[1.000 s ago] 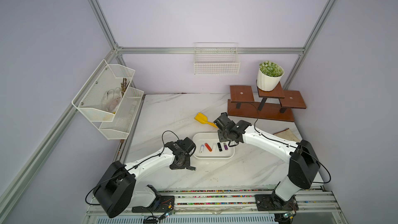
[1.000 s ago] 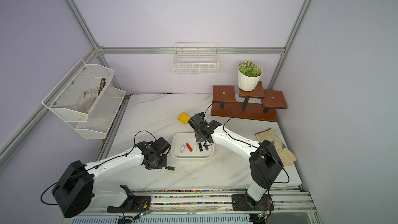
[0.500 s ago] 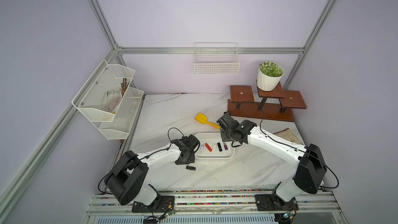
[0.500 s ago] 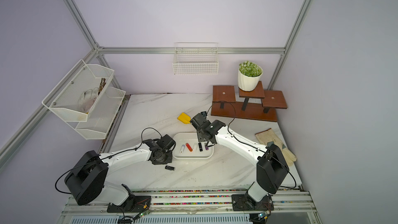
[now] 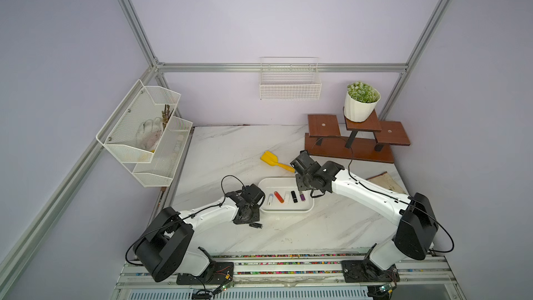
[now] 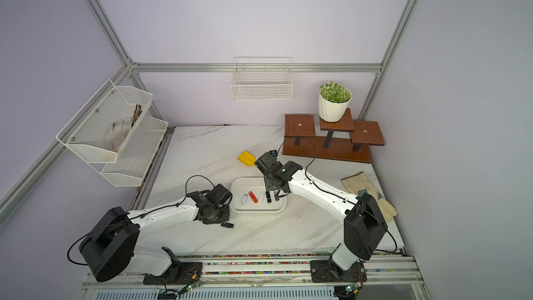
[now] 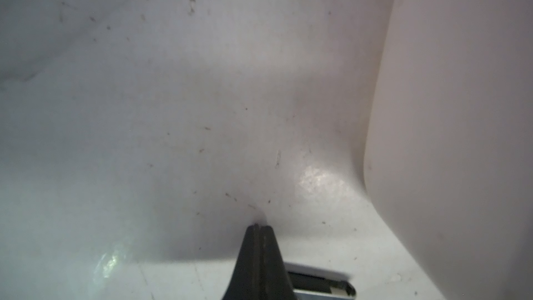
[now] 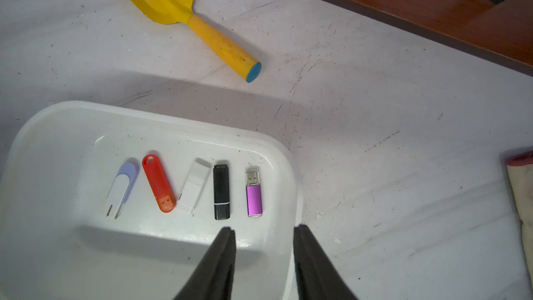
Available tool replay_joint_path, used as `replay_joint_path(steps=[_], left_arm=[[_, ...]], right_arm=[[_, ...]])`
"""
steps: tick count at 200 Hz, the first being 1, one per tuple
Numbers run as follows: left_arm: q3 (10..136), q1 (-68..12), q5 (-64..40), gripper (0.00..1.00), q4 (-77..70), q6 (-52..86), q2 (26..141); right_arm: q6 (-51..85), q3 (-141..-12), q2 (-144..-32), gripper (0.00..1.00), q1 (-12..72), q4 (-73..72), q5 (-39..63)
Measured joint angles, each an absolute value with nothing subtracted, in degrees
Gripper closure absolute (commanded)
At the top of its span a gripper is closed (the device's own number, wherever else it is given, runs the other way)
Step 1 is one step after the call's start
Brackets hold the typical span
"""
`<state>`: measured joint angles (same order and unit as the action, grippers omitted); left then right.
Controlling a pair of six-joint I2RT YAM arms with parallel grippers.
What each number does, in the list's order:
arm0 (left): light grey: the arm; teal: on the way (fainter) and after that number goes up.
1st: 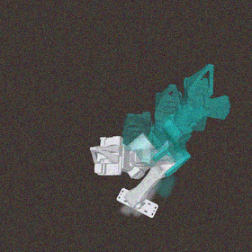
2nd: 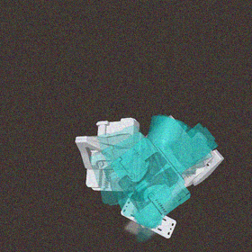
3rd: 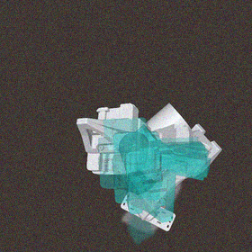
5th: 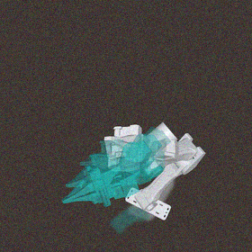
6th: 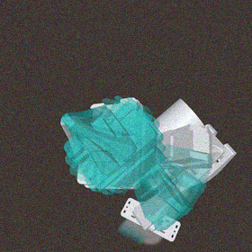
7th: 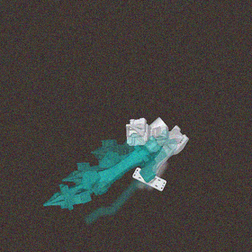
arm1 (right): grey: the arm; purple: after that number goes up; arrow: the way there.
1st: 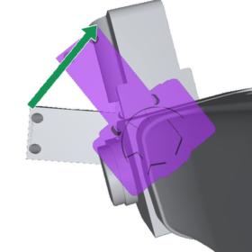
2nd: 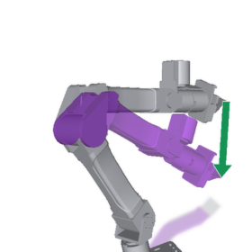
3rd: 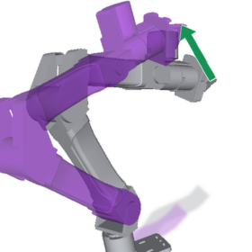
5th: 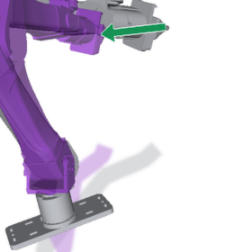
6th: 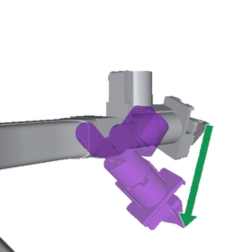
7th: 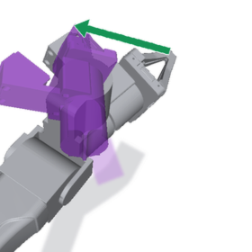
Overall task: Put the usb flash drive into the storage box
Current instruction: Pick up the USB flash from the center of the board.
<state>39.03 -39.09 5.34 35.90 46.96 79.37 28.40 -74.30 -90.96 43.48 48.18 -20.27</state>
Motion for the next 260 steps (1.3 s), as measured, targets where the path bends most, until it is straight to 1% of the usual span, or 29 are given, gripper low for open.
replay_joint_path(steps=[96, 134, 164, 214, 260], left_arm=[[37.69, -40.21, 3.20, 1.00, 38.61, 48.77, 73.47], [38.39, -40.27, 4.73, 1.00, 39.64, 48.38, 73.80], [40.91, -40.29, 4.86, 1.00, 39.16, 47.88, 77.47], [39.31, -40.60, 4.38, 1.00, 37.98, 48.01, 78.30], [37.47, -44.27, 4.01, 1.00, 37.12, 50.61, 77.25]], right_arm=[[28.45, -73.91, -90.19, 0.61, 43.48, 48.49, -20.08], [28.45, -73.82, -90.19, 0.61, 43.48, 48.47, -20.08], [28.47, -72.88, -89.67, 0.61, 43.48, 48.60, -20.03], [28.67, -72.55, -87.61, 0.62, 43.48, 48.90, -19.97], [28.80, -72.49, -87.59, 0.62, 43.48, 48.93, -19.86]])
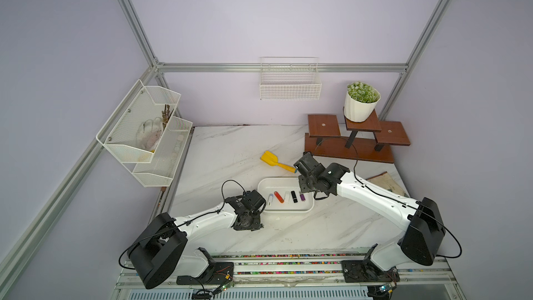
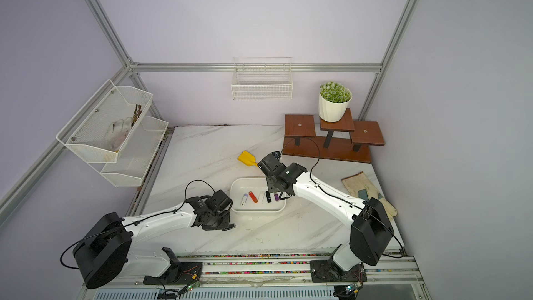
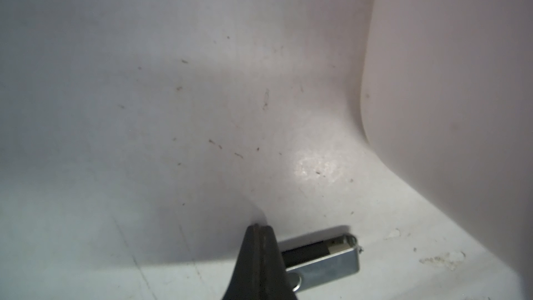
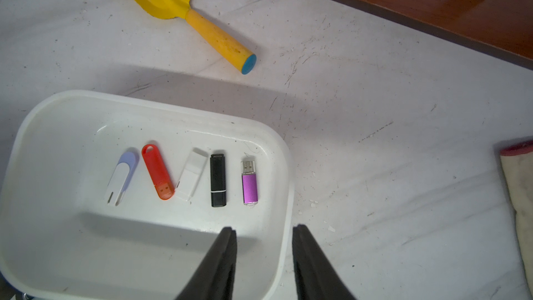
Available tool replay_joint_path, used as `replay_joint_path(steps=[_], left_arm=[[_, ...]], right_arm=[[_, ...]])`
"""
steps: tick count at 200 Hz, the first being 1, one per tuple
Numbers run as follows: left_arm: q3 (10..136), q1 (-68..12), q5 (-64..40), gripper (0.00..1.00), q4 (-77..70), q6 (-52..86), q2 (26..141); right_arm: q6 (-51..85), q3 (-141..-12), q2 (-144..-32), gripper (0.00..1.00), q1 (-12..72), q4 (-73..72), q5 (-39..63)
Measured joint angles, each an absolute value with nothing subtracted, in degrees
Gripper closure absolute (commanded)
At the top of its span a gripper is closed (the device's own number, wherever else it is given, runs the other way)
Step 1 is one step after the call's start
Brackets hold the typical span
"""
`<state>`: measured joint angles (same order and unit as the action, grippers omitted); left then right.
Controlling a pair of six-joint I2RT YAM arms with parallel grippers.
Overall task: Put the usb flash drive into the storage box
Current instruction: Pick up the USB flash from the center of the board.
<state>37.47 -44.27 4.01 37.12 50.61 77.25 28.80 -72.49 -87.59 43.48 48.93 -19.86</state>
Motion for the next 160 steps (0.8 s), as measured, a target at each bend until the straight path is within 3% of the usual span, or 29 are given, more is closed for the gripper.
replay_joint_path(steps=[113, 132, 152, 160], left_arm=[[37.65, -52.84, 4.12, 1.00, 39.40, 58.39, 76.27], [40.88, -53.08, 7.35, 0.85, 44.10, 58.28, 76.18], [44.51, -53.04, 9.87, 0.48, 46.11, 57.98, 75.11], [45.41, -53.06, 10.50, 0.39, 46.19, 57.87, 74.41]], right_arm=[[29.36, -70.70, -86.65, 0.62, 43.48, 48.97, -19.62], [29.36, -70.70, -86.37, 0.62, 43.48, 48.97, -19.62], [29.36, -70.70, -86.17, 0.62, 43.48, 48.97, -19.62], [29.39, -70.70, -86.13, 0.62, 43.48, 48.97, -19.62]])
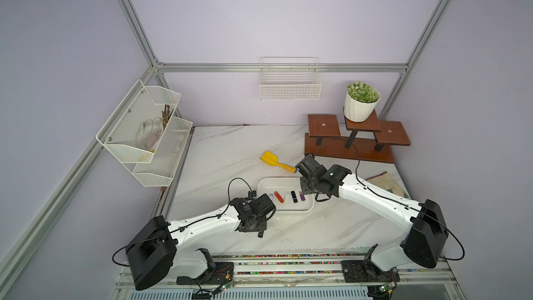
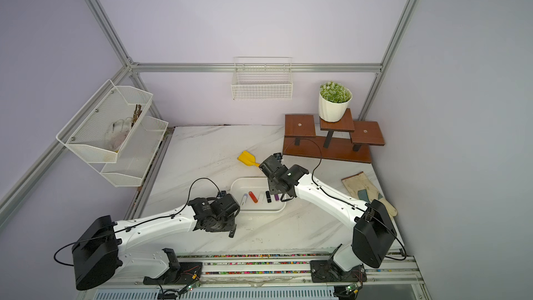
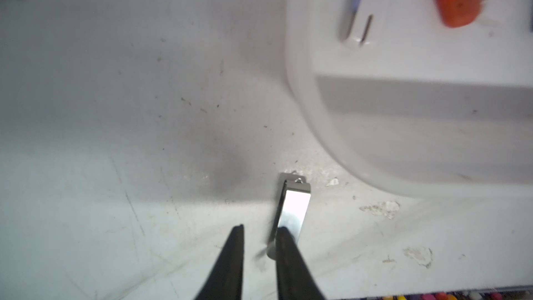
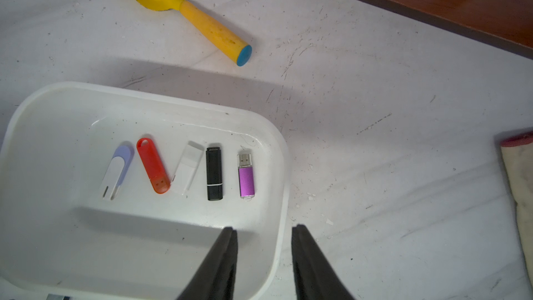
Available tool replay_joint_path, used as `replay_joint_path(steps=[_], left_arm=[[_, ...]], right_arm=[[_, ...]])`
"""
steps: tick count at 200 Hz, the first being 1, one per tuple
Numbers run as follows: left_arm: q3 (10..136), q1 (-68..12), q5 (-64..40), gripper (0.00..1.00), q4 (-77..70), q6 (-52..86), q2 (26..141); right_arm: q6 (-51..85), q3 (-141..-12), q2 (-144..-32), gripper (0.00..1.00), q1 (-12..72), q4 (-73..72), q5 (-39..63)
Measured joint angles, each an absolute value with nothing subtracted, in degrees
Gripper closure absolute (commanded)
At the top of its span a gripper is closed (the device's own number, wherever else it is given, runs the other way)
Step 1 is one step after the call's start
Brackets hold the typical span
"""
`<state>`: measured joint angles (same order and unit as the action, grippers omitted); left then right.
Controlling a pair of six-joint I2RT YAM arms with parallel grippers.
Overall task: Put the usb flash drive into the storage box
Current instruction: Pick up the USB flash from the center of the board.
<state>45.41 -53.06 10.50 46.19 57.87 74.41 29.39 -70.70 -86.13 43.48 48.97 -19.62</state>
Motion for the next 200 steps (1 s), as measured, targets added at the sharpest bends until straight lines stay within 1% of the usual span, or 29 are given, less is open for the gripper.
replay_joint_path(steps=[15, 41, 60, 81, 95, 164, 200], left_arm=[[45.78, -53.06, 10.68, 0.31, 46.15, 58.00, 73.95], [45.04, -53.08, 10.00, 0.29, 46.35, 57.91, 74.50], [44.10, -53.39, 9.23, 0.33, 46.28, 57.93, 74.56], [43.33, -53.60, 8.27, 0.42, 45.91, 57.89, 74.63], [43.22, -53.80, 7.86, 0.44, 45.71, 57.54, 74.91], [43.27, -54.52, 5.30, 0.44, 42.17, 55.75, 80.36], [43.62, -54.78, 5.43, 0.54, 41.17, 54.85, 83.72]], right_arm=[[29.39, -70.70, -86.13, 0.63, 43.48, 48.97, -19.62], [29.36, -70.70, -86.13, 0.62, 43.48, 48.97, -19.62], [29.36, -70.70, -86.13, 0.62, 43.51, 48.97, -19.62], [29.36, -70.70, -86.13, 0.62, 43.48, 48.95, -19.62], [29.36, -70.70, -86.13, 0.63, 43.48, 48.95, -19.62], [29.36, -70.70, -86.13, 0.63, 43.48, 48.95, -19.62], [29.36, -70.70, -86.13, 0.63, 43.48, 48.95, -19.59]])
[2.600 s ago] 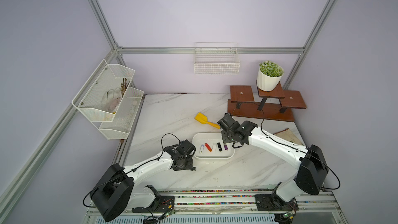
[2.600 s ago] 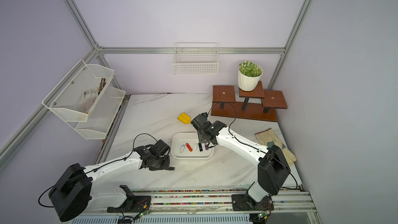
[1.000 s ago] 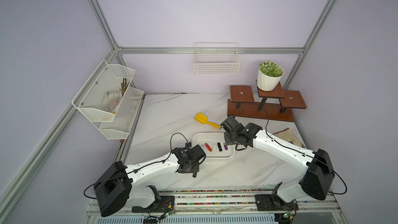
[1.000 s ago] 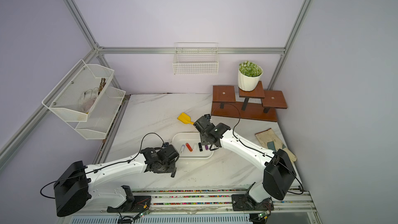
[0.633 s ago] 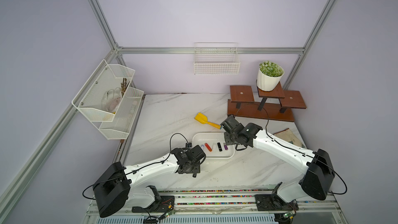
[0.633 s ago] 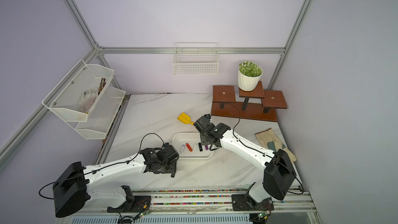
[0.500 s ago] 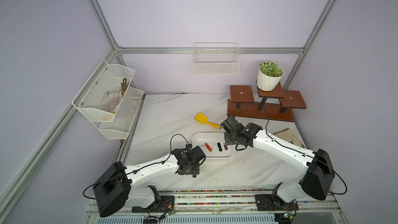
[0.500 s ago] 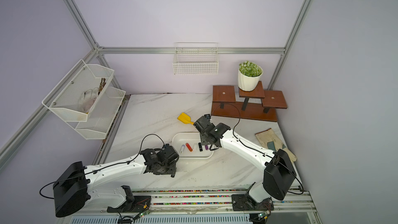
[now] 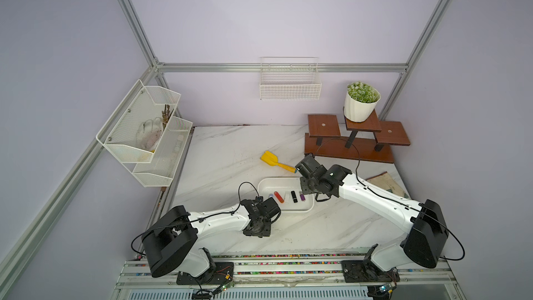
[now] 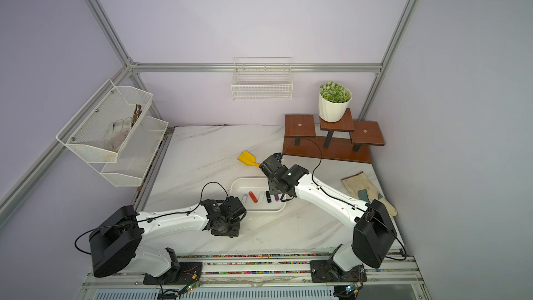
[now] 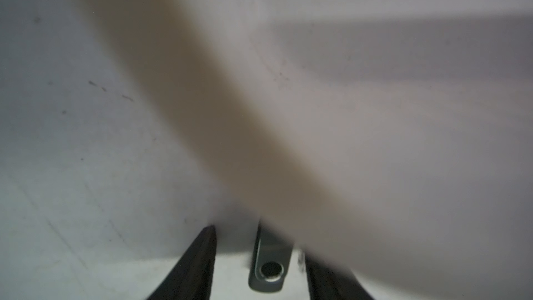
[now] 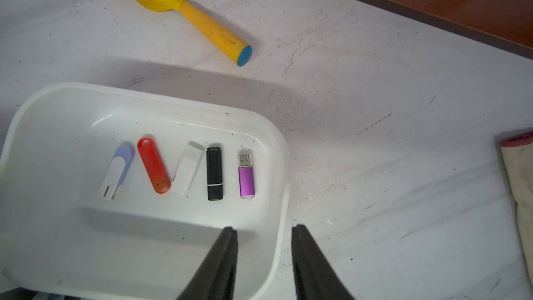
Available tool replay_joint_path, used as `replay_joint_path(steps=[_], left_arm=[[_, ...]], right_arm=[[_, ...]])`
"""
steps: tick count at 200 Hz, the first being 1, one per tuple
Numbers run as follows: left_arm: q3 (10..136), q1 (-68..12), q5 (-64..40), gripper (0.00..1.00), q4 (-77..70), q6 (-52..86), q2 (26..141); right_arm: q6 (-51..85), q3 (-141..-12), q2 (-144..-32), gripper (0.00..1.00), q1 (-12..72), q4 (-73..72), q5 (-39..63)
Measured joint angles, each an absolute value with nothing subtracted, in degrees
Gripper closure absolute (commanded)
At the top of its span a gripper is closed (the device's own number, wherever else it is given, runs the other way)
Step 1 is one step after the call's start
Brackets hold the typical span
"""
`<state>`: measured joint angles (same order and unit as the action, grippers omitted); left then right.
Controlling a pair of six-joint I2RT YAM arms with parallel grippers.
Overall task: Put the usb flash drive into the storage box
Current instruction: Pick up the USB flash from the center of the board.
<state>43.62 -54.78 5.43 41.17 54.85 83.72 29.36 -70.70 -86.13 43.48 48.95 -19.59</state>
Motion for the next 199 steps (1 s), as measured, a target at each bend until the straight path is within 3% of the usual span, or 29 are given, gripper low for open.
replay_joint_path(steps=[54, 94, 134, 199], left_arm=[[45.45, -55.40, 5.78, 0.76, 42.30, 53.39, 85.95], [46.06, -55.66, 6.02, 1.00, 43.22, 52.88, 86.17], [49.39, -55.66, 6.22, 1.00, 47.77, 52.23, 86.89], [65.78, -52.42, 7.49, 1.00, 60.16, 46.37, 86.85]], right_arm=[[29.34, -70.70, -86.13, 0.63, 43.48, 48.95, -19.59], [29.36, -70.70, -86.13, 0.63, 43.48, 48.95, -19.62], [29.34, -70.70, -86.13, 0.63, 43.48, 48.95, -19.59], [29.23, -70.74, -86.13, 0.64, 42.89, 48.97, -19.68]])
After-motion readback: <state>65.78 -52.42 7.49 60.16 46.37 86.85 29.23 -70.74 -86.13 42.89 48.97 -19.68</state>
